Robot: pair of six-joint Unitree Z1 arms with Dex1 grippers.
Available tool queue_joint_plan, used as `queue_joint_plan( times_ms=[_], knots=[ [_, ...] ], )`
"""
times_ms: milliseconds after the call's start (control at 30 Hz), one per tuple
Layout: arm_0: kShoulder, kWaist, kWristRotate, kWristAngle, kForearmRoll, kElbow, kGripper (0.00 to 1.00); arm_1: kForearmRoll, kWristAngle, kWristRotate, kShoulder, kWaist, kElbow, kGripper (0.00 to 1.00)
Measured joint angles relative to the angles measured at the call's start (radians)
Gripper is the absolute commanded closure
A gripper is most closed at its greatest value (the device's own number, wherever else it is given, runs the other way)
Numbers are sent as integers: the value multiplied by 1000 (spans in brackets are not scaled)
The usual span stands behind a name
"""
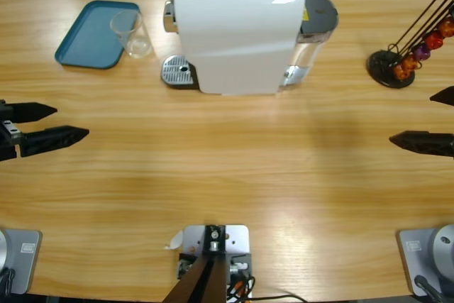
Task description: Pour coffee
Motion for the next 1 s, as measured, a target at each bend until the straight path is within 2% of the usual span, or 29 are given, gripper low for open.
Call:
queue_joint_plan(
  times_ms=[100,167,267,400,533,667,733,800,900,1000],
  knots=[
    [0,19,3,0,0,-31,16,0,0,0,0,0,0,0],
    [0,40,-33,-8,15,-96,11,0,0,0,0,0,0,0],
    [21,99,-84,-108,108,-319,1,0,0,0,0,0,0,0],
    [198,187,-261,-300,192,-641,13,0,0,0,0,0,0,0],
    [393,205,-391,-388,202,-788,32,0,0,0,0,0,0,0],
    [509,208,-401,-439,203,-825,35,0,0,0,0,0,0,0],
    [541,210,-401,-441,206,-825,69,0,0,1,-5,0,0,0],
    [572,211,-401,-442,207,-825,146,0,0,1,-12,0,0,0],
    [615,212,-401,-442,207,-825,150,0,0,1,-16,0,0,0],
    [648,213,-401,-443,207,-825,302,0,0,1,-17,0,0,0]
  ],
)
